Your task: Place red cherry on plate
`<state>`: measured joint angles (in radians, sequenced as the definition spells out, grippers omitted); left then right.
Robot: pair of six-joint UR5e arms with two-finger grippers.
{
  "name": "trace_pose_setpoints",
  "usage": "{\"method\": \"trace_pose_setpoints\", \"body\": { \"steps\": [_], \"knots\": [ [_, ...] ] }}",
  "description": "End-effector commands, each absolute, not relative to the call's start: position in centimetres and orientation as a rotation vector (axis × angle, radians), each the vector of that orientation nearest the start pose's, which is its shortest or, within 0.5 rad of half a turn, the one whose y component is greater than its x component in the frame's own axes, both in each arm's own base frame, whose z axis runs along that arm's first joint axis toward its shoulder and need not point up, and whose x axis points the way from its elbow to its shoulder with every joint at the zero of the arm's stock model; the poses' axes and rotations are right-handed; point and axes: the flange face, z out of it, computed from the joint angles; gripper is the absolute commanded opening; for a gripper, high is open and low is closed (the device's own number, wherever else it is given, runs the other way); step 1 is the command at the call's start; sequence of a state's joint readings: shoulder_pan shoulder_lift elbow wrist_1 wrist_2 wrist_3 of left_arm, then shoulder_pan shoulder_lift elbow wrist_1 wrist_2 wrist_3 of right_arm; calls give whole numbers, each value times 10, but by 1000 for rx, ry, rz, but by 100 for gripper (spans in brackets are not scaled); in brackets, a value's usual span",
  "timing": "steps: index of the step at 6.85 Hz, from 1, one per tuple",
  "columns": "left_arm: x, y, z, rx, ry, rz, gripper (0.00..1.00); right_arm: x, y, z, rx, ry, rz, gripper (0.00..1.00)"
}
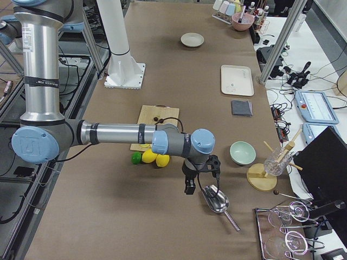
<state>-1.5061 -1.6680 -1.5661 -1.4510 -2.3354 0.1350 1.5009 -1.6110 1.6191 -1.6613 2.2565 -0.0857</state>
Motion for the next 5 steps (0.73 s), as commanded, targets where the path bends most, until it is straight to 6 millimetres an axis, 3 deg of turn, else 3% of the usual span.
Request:
{"method": "trace_pose_setpoints", "body": {
  "steps": [1,5],
  "knots": [
    [-32,-535,617,15,763,183,98,38,-474,664,-62,-685,-125,100],
    [-38,-536,601,55,684,203,98,37,-478,658,-51,-686,-126,100]
  ]
}}
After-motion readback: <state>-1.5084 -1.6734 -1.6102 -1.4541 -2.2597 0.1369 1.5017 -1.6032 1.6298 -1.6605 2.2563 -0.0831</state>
